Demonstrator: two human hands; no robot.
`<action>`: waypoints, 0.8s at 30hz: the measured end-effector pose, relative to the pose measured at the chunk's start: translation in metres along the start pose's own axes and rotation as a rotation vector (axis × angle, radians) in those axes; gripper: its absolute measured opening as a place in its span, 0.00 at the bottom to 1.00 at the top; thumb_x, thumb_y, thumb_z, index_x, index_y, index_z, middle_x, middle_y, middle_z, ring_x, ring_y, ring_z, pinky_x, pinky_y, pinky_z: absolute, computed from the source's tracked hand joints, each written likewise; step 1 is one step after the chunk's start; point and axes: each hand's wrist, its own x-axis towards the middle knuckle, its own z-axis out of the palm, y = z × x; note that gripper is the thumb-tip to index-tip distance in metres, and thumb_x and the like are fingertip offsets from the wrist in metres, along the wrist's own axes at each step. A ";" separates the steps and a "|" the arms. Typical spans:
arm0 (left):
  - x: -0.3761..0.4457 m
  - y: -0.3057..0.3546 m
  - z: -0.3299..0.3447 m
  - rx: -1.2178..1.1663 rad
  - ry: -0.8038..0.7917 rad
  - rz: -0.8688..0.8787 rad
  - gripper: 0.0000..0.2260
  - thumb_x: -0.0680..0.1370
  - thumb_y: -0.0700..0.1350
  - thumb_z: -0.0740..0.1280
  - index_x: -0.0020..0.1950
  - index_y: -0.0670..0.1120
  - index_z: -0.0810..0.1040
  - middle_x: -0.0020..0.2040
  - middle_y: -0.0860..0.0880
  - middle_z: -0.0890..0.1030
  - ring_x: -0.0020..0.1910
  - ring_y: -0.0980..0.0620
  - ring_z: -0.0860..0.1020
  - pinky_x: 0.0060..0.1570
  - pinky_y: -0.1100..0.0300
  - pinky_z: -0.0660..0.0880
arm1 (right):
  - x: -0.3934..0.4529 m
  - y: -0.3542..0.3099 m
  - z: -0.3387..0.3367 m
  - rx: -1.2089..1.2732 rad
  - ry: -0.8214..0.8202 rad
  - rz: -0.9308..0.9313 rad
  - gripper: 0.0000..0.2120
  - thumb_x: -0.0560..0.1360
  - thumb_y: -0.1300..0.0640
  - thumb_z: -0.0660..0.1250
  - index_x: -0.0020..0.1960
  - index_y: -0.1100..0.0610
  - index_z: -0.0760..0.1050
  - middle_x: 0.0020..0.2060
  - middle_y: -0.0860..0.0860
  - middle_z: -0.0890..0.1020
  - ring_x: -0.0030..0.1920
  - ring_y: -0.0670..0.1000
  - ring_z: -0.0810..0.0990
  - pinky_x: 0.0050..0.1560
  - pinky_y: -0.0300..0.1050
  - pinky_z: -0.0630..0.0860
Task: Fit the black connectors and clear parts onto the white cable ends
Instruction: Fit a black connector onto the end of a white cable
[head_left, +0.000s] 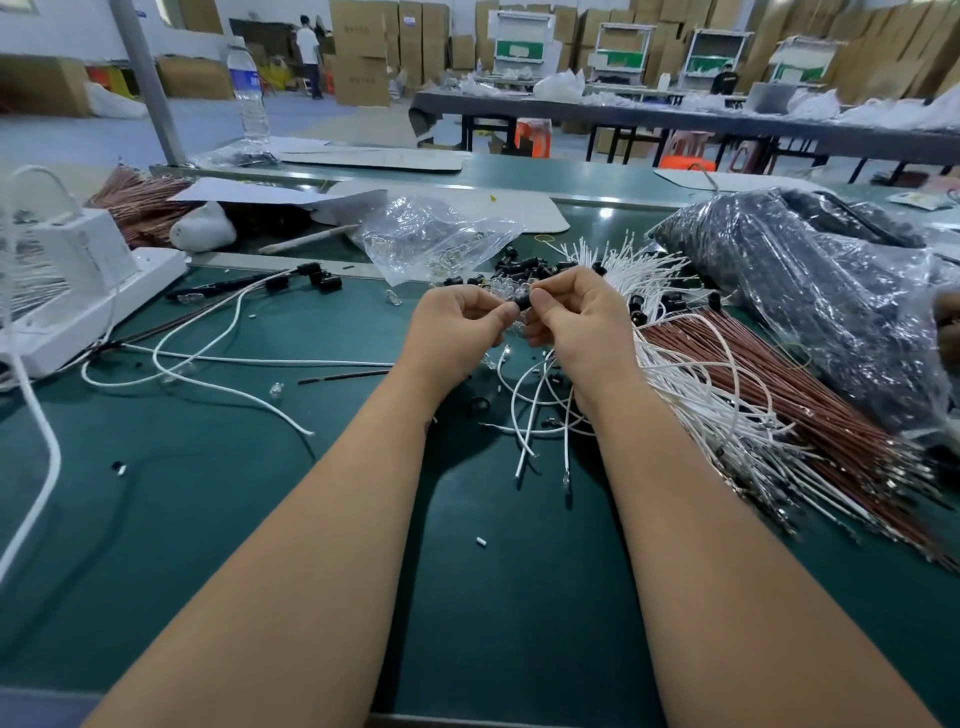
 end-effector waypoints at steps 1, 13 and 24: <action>0.000 0.001 0.000 0.004 0.011 0.006 0.04 0.76 0.41 0.71 0.42 0.41 0.81 0.29 0.52 0.78 0.25 0.64 0.72 0.31 0.72 0.70 | 0.000 0.000 0.000 0.018 0.002 0.003 0.08 0.77 0.66 0.66 0.42 0.57 0.75 0.34 0.55 0.80 0.32 0.49 0.79 0.34 0.41 0.78; 0.005 0.010 -0.035 0.437 -0.091 0.035 0.14 0.79 0.49 0.63 0.41 0.42 0.81 0.26 0.53 0.69 0.23 0.57 0.63 0.30 0.62 0.62 | 0.006 -0.006 -0.003 0.068 0.401 -0.043 0.10 0.79 0.65 0.62 0.45 0.51 0.72 0.39 0.52 0.82 0.35 0.46 0.84 0.43 0.46 0.83; 0.014 -0.005 -0.119 0.510 0.462 -0.009 0.11 0.78 0.49 0.66 0.47 0.43 0.84 0.37 0.45 0.80 0.37 0.46 0.76 0.38 0.59 0.68 | 0.000 -0.003 0.004 -0.472 0.133 -0.157 0.17 0.78 0.67 0.59 0.66 0.57 0.71 0.39 0.44 0.75 0.39 0.44 0.77 0.37 0.35 0.72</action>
